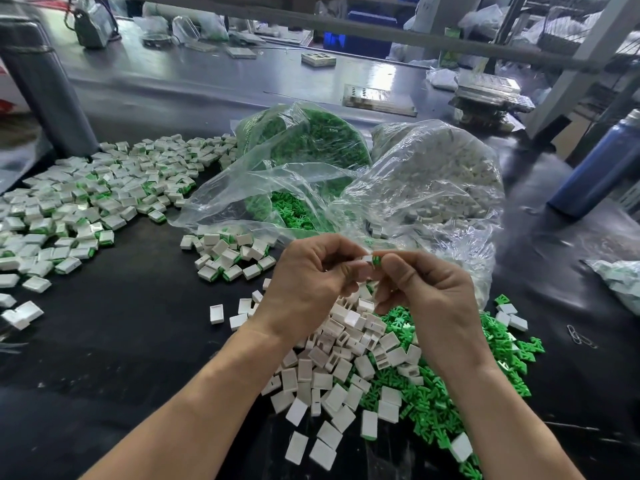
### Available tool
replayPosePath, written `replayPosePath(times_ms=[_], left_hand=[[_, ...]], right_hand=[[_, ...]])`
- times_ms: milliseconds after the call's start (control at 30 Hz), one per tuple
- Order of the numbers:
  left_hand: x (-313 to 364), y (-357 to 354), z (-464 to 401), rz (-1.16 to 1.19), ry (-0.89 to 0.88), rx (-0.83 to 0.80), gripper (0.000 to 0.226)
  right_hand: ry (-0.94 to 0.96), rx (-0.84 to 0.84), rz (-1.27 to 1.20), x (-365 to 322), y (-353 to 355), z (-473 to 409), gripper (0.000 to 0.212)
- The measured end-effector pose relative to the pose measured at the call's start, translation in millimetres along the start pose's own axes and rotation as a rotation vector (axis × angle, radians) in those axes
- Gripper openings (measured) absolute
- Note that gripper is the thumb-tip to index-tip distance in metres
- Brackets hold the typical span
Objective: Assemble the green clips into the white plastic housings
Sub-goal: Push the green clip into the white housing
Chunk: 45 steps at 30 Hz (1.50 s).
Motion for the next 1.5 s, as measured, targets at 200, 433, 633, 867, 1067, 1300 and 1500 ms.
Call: replayPosePath(times_ms=[200,433,633,867,1067,1300,1500], left_hand=[[6.9,-4.9,1.9,-0.083,-0.052,0.016,0.013],[13.6,-12.3,4.2,-0.218,-0.107,0.011,0.015],[15.7,-20.8,5.1,-0.197,-0.137,-0.045,0.015],[13.2,-25.3,5.4,-0.09,-0.115,-0.091,0.013],[14.2,-25.2,6.2,-0.091,-0.094,-0.13,0.014],[14.4,-27.4,7.4,-0.059,-0.088,-0.115,0.015],[15.9,-32.3,8.3,-0.077,-0.139,-0.089,0.014]], right_hand=[[-0.161,0.019,-0.127,12.9,-9.0,-1.6,0.056],[-0.251,0.031,-0.208,12.2,-18.7,-0.3,0.057],[-0.297,0.076,-0.111,9.2,-22.0,4.1,0.064],[-0.24,0.049,-0.089,8.3,-18.5,3.0,0.053],[-0.201,0.025,-0.062,6.3,-19.7,3.3,0.053],[-0.167,0.052,-0.063,5.1,-21.7,2.4,0.051],[-0.155,0.132,-0.074,8.5,-20.9,2.4,0.046]])
Point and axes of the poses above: each hand's wrist, its own z-axis away from the middle knuckle, its own y-axis out of the back of the hand, x = y × z, the point moved 5 cm from there along -z, towards the middle knuckle, and after that the axes turned 4 degrees about z, right-handed, at the moved point
